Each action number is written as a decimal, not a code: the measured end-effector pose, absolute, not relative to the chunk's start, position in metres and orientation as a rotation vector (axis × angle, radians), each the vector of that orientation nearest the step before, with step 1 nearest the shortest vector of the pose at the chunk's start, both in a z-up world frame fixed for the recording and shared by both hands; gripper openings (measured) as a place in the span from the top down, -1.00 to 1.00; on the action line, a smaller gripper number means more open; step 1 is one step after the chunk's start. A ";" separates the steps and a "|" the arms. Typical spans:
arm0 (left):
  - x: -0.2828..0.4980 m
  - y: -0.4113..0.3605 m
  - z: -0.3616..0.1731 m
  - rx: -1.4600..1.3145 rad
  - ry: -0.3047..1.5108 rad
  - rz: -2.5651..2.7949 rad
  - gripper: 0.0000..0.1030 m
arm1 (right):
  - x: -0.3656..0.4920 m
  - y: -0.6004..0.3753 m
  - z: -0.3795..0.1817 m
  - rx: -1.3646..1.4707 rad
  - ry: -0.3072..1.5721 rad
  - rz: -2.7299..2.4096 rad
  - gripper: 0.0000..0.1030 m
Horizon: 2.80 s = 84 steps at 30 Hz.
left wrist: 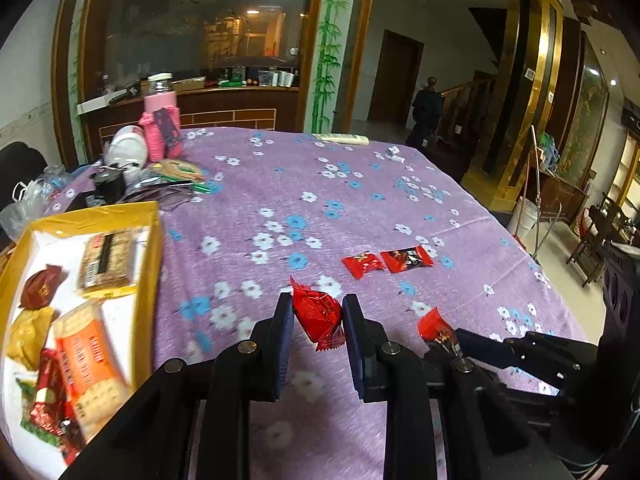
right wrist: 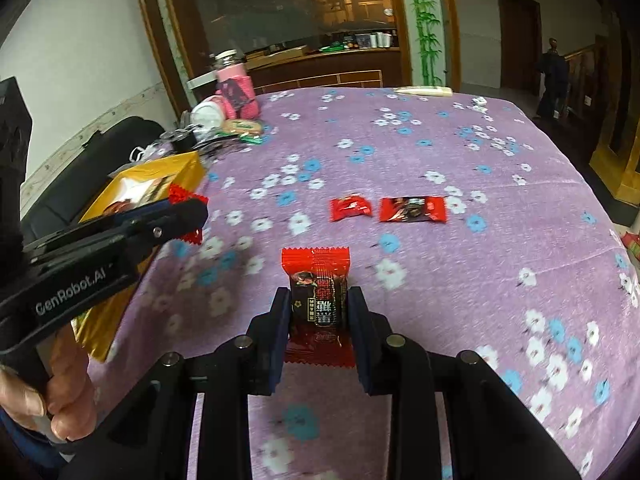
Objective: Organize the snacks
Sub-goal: 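Carry the held red candies toward the white box with both grippers, then lower both red candies into the white box among the snacks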
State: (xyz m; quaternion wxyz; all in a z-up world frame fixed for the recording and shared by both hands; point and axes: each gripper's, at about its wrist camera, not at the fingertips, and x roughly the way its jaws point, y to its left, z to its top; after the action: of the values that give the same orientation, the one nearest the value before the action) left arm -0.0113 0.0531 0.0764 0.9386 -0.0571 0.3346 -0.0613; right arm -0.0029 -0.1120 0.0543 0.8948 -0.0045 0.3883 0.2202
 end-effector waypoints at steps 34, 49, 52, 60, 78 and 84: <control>-0.088 0.225 0.075 -0.290 0.574 0.149 0.50 | -0.067 0.016 0.067 -0.128 0.811 0.728 0.47; -0.090 0.263 0.047 -0.329 0.628 0.212 0.50 | -0.067 0.051 0.069 -0.153 0.830 0.819 0.46; -0.086 0.263 0.041 -0.327 0.643 0.209 0.50 | -0.063 0.066 0.067 -0.153 0.847 0.849 0.46; -0.079 0.268 0.031 -0.352 0.690 0.213 0.49 | -0.055 0.110 0.050 -0.184 0.881 0.901 0.46; -0.064 0.258 0.023 -0.282 0.778 0.244 0.49 | -0.053 0.126 0.036 -0.214 0.829 0.909 0.46; -0.064 0.259 0.023 -0.279 0.781 0.247 0.49 | -0.051 0.129 0.034 -0.216 0.837 0.916 0.47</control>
State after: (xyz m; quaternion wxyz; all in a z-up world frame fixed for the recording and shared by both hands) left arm -0.0640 0.2587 0.0228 0.9078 -0.1352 0.3786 0.1196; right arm -0.0506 0.1288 0.0341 0.8083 -0.1008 0.3914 0.4282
